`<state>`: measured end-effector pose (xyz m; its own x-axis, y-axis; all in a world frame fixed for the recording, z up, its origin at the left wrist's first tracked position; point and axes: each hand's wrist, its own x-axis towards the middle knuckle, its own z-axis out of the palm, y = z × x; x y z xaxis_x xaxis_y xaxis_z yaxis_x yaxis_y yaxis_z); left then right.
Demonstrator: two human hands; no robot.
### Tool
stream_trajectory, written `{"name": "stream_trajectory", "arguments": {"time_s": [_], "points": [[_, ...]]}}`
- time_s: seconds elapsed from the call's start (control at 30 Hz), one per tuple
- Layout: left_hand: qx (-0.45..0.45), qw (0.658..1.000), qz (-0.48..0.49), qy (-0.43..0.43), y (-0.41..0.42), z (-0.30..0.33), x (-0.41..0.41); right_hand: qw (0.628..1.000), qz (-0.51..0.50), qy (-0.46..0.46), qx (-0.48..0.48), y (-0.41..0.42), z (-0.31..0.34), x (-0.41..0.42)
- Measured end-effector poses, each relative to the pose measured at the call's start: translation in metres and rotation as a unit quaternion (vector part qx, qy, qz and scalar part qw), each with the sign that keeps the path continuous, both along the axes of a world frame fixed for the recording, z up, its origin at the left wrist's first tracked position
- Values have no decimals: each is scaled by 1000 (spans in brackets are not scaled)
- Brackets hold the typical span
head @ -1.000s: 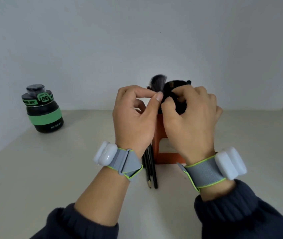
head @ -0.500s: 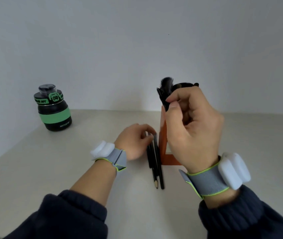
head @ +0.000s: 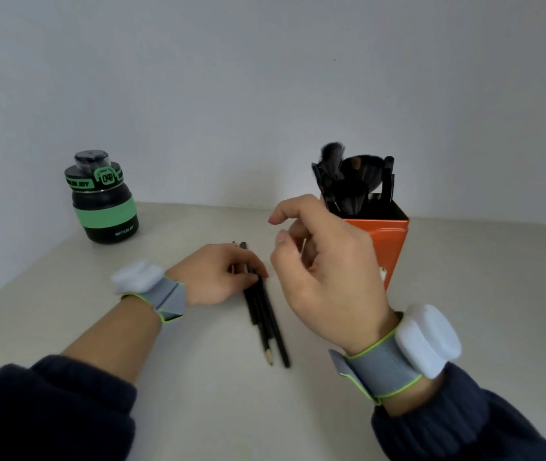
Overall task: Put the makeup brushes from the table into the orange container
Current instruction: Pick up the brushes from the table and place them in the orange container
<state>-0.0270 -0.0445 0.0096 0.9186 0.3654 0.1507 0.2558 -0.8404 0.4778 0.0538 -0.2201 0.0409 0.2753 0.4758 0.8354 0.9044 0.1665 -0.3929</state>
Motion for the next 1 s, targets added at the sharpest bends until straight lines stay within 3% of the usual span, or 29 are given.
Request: {"name": "stream_trajectory", "arguments": {"time_s": [0.27, 0.4, 0.47, 0.57, 1.0], "points": [[18, 999, 18, 26, 22, 4, -20, 973, -1, -46, -225, 14, -22, -19], [-4, 990, 132, -57, 37, 2, -21, 949, -17, 0, -315, 20, -28, -25], [15, 984, 174, -35, 39, -1, -20, 933, -35, 4, -357, 23, -29, -28], [46, 982, 180, 35, 33, -6, -14, 918, -57, -1, -392, 26, -29, -31], [51, 958, 275, 66, 42, -3, -18, 854, -150, 58, -496, 25, -25, -32]]}}
